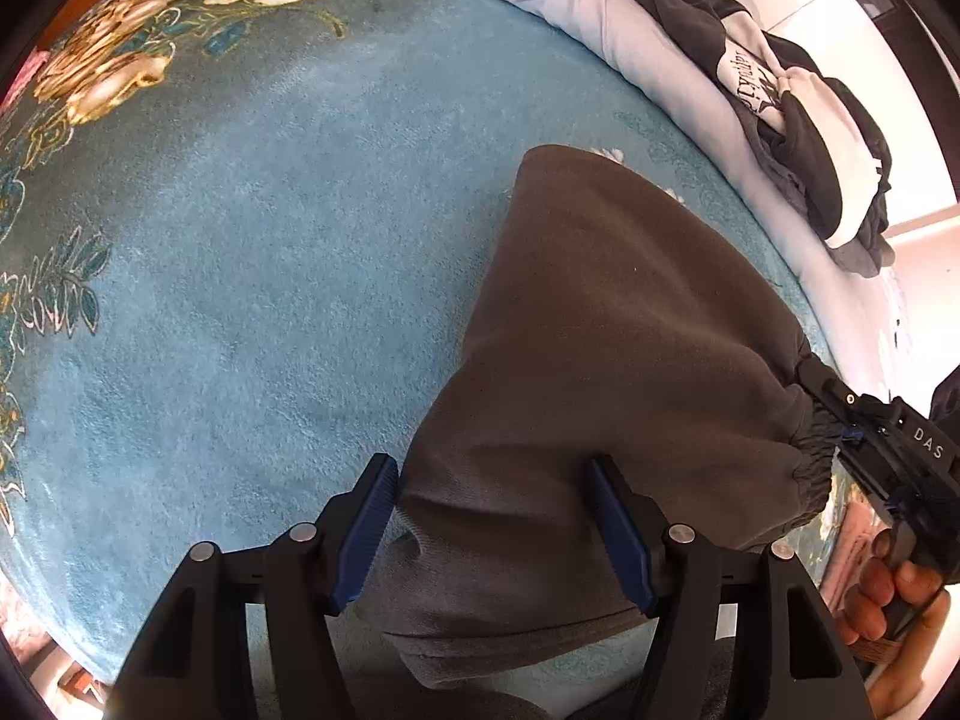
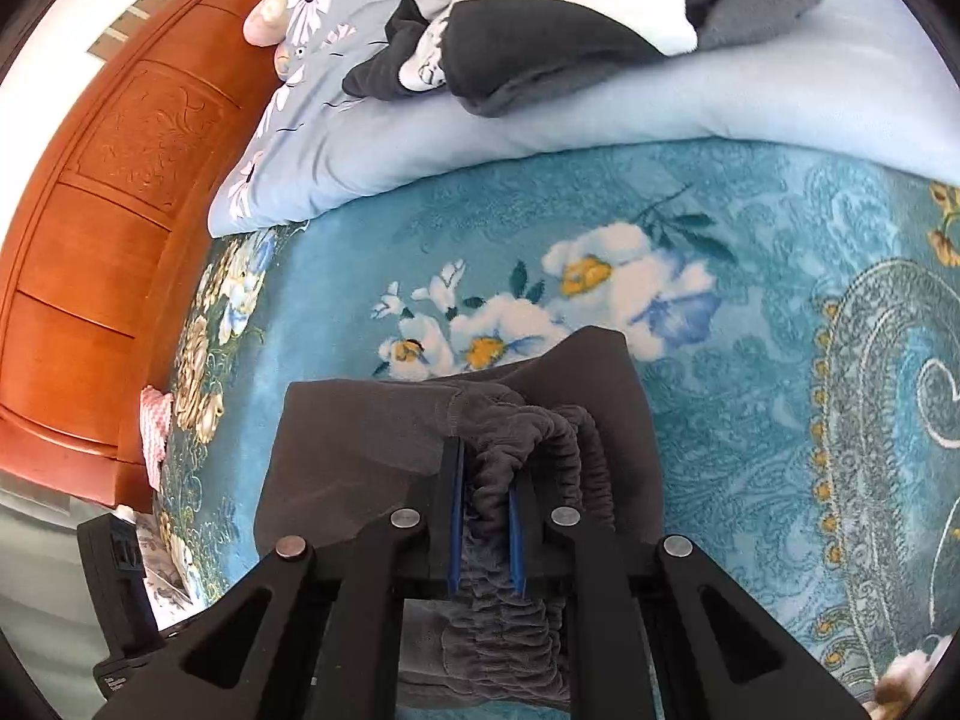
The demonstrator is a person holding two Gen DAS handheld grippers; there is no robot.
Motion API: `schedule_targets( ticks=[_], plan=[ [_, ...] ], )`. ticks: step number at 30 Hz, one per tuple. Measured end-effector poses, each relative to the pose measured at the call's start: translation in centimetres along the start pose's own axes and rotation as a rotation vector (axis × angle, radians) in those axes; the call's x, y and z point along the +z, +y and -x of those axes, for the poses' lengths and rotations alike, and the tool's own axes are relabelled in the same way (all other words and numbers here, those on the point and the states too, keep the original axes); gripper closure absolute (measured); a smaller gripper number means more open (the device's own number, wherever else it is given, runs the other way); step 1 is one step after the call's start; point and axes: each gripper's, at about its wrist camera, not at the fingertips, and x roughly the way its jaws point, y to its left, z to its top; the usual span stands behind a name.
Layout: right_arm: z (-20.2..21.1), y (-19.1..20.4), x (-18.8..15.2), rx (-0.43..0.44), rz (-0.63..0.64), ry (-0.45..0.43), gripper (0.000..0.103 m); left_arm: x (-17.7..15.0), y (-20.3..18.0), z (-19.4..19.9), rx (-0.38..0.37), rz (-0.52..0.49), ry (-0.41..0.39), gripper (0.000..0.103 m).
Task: Fold clothes
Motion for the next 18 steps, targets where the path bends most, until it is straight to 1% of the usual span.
schedule_targets(
  ticks=[2, 3, 4, 6, 7, 8, 10, 12, 13, 14, 15, 16, 17, 18],
  plan=[
    [0.7, 0.0, 0.0, 0.039, -0.015, 0.01, 0.088, -0.5, 0.6, 0.7, -0.013, 0.022, -0.011, 0.035],
    [1.3, 0.2, 0.1, 0.036, -0.006, 0.014, 0.084, -0.7, 0.7, 1.3, -0.013, 0.022, -0.027, 0.035],
    [2.0, 0.4, 0.1, 0.023, 0.008, 0.01, 0.083, -0.9, 0.7, 2.0, -0.016, 0.013, -0.05, 0.035],
    [4.0, 0.7, 0.0, -0.039, 0.047, -0.034, 0.083, -1.1, 0.3, 3.1, -0.039, -0.007, -0.093, 0.035],
    [5.1, 0.5, 0.0, -0.062, 0.043, -0.067, 0.083, -1.2, 0.1, 3.6, -0.052, -0.017, -0.113, 0.035],
    [5.8, 0.4, -0.2, -0.062, 0.029, -0.089, 0.083, -0.8, -0.8, 4.1, -0.067, -0.026, -0.124, 0.035],
    [5.8, 0.6, -0.7, 0.012, -0.001, -0.077, 0.079, 0.1, -2.9, 3.6, -0.098, -0.049, -0.099, 0.035],
    [5.5, 0.9, -1.3, 0.073, -0.022, -0.056, 0.079, 2.0, -4.1, 2.5, -0.102, -0.086, -0.063, 0.035],
    [4.5, 1.3, -1.8, 0.076, -0.014, -0.024, 0.079, 2.7, -4.4, 2.1, -0.085, -0.106, -0.051, 0.035],
    [3.5, 1.7, -2.2, 0.078, -0.005, 0.008, 0.079, 2.6, -4.9, 1.8, -0.052, -0.126, -0.042, 0.035],
    [2.5, 2.0, -2.6, 0.067, 0.0, 0.036, 0.079, 2.4, -5.2, 1.5, -0.036, -0.136, -0.033, 0.035],
    [1.5, 1.7, -2.8, 0.037, -0.011, 0.057, 0.08, 2.5, -5.3, 1.4, -0.035, -0.138, -0.025, 0.035],
    [0.7, 1.2, -2.9, 0.019, -0.04, 0.075, 0.081, 2.6, -5.2, 1.6, -0.05, -0.135, -0.027, 0.035],
    [0.3, 0.8, -3.0, 0.017, -0.066, 0.083, 0.083, 2.7, -4.8, 2.0, -0.085, -0.126, -0.039, 0.035]
  ],
)
